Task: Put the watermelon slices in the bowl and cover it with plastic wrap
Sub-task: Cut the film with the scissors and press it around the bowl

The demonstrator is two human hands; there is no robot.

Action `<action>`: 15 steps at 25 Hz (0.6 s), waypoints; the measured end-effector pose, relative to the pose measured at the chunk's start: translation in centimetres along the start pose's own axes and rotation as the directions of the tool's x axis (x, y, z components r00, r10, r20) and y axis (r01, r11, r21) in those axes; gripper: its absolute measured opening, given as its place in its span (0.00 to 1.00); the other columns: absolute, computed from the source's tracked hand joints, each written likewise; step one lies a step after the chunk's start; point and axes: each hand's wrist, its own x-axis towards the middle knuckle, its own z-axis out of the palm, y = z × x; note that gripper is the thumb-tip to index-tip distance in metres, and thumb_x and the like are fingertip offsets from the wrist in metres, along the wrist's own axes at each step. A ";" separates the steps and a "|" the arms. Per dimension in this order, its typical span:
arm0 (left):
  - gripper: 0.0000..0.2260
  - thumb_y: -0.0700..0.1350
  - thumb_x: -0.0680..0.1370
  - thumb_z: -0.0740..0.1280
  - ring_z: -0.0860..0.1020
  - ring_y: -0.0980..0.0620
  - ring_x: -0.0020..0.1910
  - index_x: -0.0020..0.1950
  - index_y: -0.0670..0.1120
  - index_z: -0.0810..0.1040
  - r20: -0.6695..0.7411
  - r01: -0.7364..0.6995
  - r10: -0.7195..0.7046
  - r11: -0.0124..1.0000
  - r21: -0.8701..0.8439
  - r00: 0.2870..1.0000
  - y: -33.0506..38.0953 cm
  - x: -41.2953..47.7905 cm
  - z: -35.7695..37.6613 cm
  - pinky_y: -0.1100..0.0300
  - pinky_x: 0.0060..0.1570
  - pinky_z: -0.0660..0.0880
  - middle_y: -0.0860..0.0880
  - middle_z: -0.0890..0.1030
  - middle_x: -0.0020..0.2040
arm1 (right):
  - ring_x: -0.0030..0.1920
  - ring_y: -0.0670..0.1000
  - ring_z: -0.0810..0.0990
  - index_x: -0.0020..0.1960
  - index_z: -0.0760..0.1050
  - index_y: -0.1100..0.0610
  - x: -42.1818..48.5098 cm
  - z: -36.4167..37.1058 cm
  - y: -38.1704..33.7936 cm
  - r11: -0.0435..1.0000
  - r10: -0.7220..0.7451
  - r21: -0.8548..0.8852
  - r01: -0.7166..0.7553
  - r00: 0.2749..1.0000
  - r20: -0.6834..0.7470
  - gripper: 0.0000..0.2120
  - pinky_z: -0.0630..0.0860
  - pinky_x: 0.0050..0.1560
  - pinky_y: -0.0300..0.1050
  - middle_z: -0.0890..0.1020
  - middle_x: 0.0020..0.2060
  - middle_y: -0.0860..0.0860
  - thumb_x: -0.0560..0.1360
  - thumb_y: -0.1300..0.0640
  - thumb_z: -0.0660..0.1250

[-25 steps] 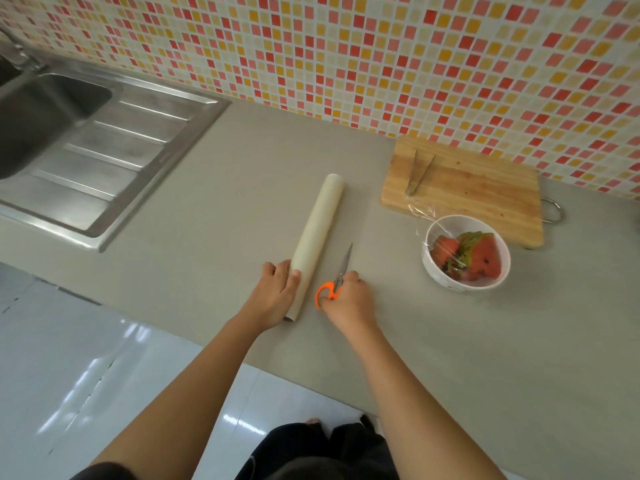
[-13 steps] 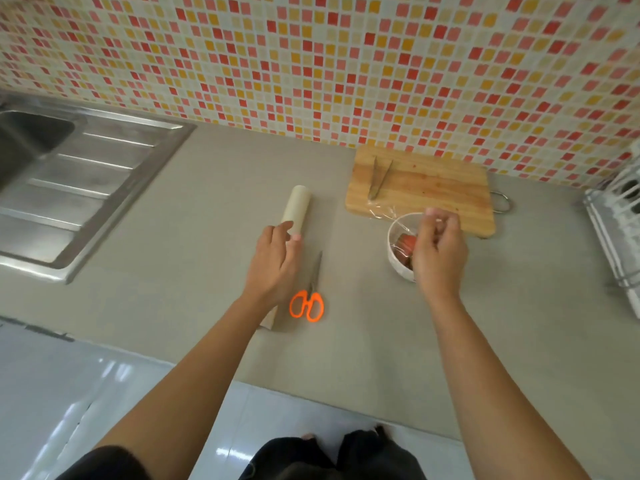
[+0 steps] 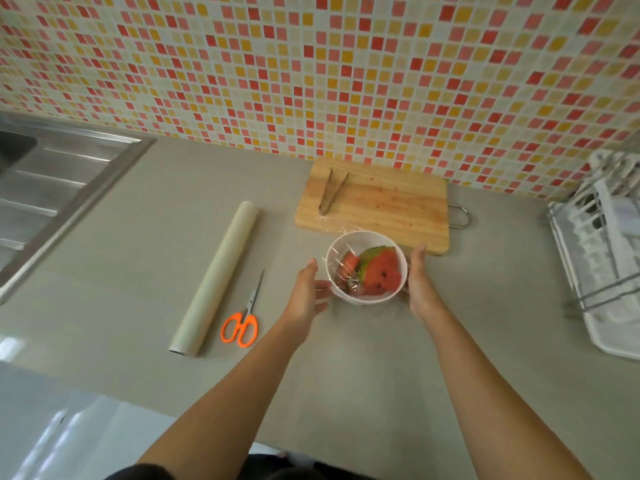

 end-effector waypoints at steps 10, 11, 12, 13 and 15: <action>0.20 0.56 0.81 0.54 0.75 0.48 0.44 0.55 0.42 0.76 0.080 0.057 -0.067 0.991 0.122 0.995 3.3 4.6 -1.0 0.54 0.48 0.72 0.44 0.77 0.46 | 0.50 0.52 0.83 0.53 0.78 0.52 -3.0 -0.4 5.5 0.991 0.123 0.051 -0.126 0.991 0.050 0.34 0.79 0.46 0.43 0.85 0.49 0.55 0.75 0.31 0.42; 0.20 0.55 0.81 0.54 0.75 0.49 0.43 0.57 0.40 0.77 0.103 0.059 -0.073 0.989 0.133 0.992 3.2 4.8 -1.0 0.55 0.48 0.72 0.44 0.77 0.45 | 0.54 0.55 0.81 0.54 0.79 0.53 -2.4 -0.7 4.9 0.996 0.085 -0.030 -0.085 0.996 0.003 0.37 0.77 0.54 0.50 0.83 0.52 0.57 0.73 0.30 0.42; 0.21 0.54 0.81 0.54 0.75 0.48 0.43 0.56 0.39 0.77 0.135 0.058 -0.076 0.989 0.133 0.988 3.2 5.0 -0.9 0.55 0.48 0.72 0.43 0.77 0.44 | 0.55 0.58 0.80 0.50 0.80 0.53 -1.8 -1.1 4.1 0.994 0.039 -0.099 -0.042 0.999 -0.036 0.38 0.74 0.58 0.54 0.83 0.51 0.58 0.70 0.28 0.43; 0.21 0.53 0.82 0.53 0.75 0.48 0.43 0.54 0.39 0.78 0.171 0.056 -0.078 0.990 0.130 0.982 3.1 5.1 -0.8 0.55 0.48 0.72 0.43 0.77 0.43 | 0.52 0.59 0.80 0.43 0.81 0.52 -1.2 -1.5 3.5 0.990 0.006 -0.137 -0.014 0.998 -0.060 0.37 0.74 0.59 0.56 0.84 0.46 0.56 0.68 0.27 0.43; 0.23 0.52 0.83 0.52 0.77 0.47 0.41 0.49 0.38 0.80 0.232 0.050 -0.084 0.987 0.150 0.969 3.3 5.3 -0.7 0.54 0.49 0.72 0.42 0.79 0.41 | 0.42 0.56 0.81 0.28 0.76 0.49 0.1 -2.0 2.2 0.989 -0.004 -0.149 -0.006 0.998 -0.066 0.32 0.75 0.49 0.52 0.82 0.32 0.49 0.70 0.28 0.46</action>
